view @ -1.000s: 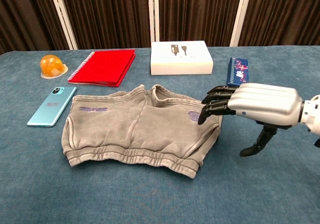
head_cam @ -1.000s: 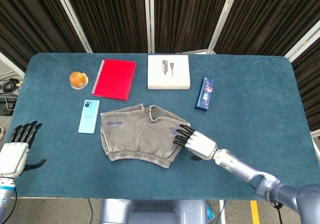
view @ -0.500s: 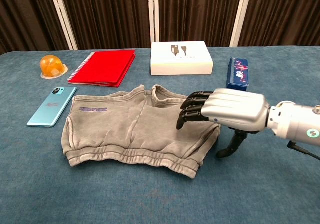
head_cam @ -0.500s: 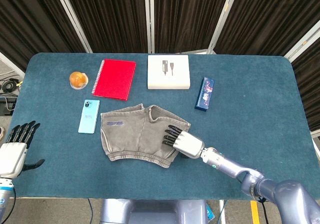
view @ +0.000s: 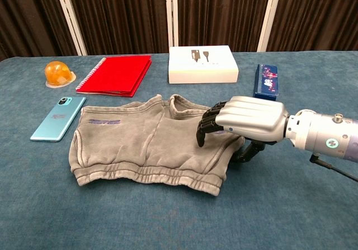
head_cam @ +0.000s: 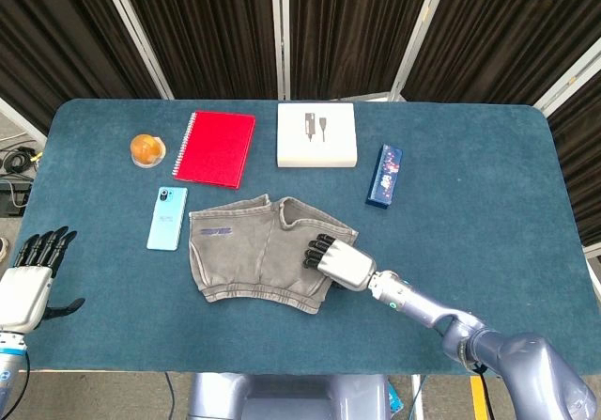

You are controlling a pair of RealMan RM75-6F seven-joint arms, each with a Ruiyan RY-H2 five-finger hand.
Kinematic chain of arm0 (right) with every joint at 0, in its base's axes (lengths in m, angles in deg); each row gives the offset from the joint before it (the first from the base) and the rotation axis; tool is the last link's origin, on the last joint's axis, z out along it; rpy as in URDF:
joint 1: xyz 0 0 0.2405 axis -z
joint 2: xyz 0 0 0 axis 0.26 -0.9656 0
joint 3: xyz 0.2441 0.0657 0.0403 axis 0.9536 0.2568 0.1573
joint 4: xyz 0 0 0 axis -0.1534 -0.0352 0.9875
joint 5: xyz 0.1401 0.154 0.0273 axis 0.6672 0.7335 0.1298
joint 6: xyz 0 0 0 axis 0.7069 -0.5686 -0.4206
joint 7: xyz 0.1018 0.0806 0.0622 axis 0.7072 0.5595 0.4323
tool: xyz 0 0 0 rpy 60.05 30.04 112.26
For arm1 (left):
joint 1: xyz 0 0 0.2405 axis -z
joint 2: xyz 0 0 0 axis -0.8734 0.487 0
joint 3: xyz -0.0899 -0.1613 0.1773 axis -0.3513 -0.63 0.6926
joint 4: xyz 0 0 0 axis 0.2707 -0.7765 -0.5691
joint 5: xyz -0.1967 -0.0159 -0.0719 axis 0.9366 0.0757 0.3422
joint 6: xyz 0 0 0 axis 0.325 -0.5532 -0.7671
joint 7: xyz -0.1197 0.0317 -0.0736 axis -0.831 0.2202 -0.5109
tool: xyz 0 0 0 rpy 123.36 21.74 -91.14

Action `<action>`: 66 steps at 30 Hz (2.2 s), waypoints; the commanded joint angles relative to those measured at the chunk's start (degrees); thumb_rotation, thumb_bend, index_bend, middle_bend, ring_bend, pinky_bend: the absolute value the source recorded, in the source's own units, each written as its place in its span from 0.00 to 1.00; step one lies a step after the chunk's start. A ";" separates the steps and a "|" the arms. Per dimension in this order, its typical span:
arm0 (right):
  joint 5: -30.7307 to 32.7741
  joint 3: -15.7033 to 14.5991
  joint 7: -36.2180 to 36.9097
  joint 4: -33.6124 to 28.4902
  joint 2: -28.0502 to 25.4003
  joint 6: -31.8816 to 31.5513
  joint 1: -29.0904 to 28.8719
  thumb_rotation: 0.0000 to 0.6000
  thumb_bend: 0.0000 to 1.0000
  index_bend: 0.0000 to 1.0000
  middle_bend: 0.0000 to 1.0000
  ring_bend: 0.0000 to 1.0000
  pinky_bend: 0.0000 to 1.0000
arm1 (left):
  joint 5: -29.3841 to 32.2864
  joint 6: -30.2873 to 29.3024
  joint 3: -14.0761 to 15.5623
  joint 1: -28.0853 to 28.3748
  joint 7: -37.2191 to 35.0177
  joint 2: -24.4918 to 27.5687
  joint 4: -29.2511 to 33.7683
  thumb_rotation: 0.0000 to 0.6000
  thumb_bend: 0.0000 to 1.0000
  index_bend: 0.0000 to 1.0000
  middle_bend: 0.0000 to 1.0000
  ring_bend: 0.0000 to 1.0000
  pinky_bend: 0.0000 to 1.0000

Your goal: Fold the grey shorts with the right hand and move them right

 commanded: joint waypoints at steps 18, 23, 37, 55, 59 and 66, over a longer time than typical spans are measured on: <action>-1.71 -5.02 4.19 3.00 -6.14 -13.05 4.36 1.00 0.62 0.63 0.60 0.51 0.53 | 0.01 0.71 0.03 0.82 0.21 -0.04 0.83 1.00 0.03 0.00 0.00 0.00 0.00; -3.99 -8.52 2.98 1.20 -13.24 -19.00 7.79 1.00 0.62 0.63 0.60 0.51 0.53 | -1.30 0.14 0.39 0.84 -0.04 0.25 1.61 1.00 0.03 0.00 0.00 0.00 0.00; -10.60 -15.56 -5.08 1.54 -25.91 -26.05 13.44 1.00 0.61 0.64 0.61 0.52 0.53 | -2.46 -1.43 0.81 0.19 -1.25 1.01 2.66 1.00 0.03 0.00 0.00 0.00 0.00; -15.55 -10.10 -12.77 -12.91 -20.87 -7.94 -4.64 1.00 0.60 0.63 0.59 0.50 0.52 | -0.66 0.01 0.39 0.67 -2.30 1.07 1.75 1.00 0.03 0.00 0.00 0.00 0.00; -15.66 -9.70 -14.10 -14.47 -19.83 -4.33 -6.72 1.00 0.60 0.63 0.59 0.50 0.52 | -0.74 0.13 0.44 0.74 -2.56 1.14 1.71 1.00 0.03 0.00 0.00 0.00 0.00; -17.61 -8.74 -17.19 -14.02 -16.95 -1.95 -10.54 1.00 0.59 0.64 0.59 0.50 0.52 | -0.90 -0.04 0.57 0.60 -3.41 1.46 1.58 1.00 0.03 0.00 0.00 0.00 0.00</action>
